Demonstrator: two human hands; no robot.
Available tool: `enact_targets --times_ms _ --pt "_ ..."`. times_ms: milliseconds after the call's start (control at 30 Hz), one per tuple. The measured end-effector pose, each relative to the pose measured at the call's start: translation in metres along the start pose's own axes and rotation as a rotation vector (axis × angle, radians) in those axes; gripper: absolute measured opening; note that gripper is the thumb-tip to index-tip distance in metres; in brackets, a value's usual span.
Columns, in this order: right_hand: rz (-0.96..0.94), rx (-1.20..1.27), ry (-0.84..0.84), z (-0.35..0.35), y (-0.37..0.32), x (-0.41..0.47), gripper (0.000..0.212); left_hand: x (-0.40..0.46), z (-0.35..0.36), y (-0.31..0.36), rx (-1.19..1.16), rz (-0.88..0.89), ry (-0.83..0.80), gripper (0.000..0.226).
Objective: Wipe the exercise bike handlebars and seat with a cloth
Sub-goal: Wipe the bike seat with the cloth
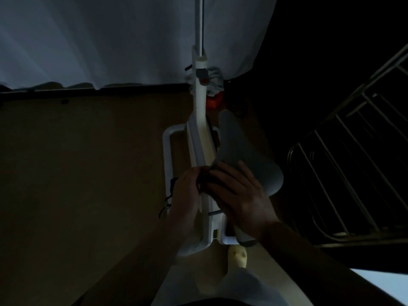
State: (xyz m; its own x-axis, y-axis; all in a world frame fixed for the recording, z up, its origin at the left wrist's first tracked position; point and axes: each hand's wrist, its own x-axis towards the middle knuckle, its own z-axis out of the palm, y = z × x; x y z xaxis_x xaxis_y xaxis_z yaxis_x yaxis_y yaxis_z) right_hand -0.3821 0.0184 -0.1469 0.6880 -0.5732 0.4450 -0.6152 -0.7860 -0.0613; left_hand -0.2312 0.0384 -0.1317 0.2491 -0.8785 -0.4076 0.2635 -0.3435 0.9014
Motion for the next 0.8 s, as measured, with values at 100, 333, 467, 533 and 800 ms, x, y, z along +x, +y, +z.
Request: enact_targets --times_ms 100,333,467,533,800 --pt "0.414 0.076 0.241 0.009 -0.024 -0.006 0.031 -0.001 -0.003 0.001 0.047 0.055 0.0 0.032" --pt "0.558 -0.06 0.269 0.017 -0.034 0.006 0.033 0.006 0.001 0.001 0.061 0.013 -0.066 0.027" --pt "0.988 0.088 0.526 0.018 -0.047 0.016 0.031 -0.001 -0.002 0.003 0.054 0.041 -0.124 0.027" --pt "1.023 0.076 0.564 0.021 -0.047 0.026 0.028 -0.003 -0.001 0.002 0.048 0.058 -0.137 0.025" --pt "1.199 0.122 0.472 -0.001 -0.014 0.029 0.033 -0.002 -0.003 0.001 0.136 0.107 -0.192 0.026"
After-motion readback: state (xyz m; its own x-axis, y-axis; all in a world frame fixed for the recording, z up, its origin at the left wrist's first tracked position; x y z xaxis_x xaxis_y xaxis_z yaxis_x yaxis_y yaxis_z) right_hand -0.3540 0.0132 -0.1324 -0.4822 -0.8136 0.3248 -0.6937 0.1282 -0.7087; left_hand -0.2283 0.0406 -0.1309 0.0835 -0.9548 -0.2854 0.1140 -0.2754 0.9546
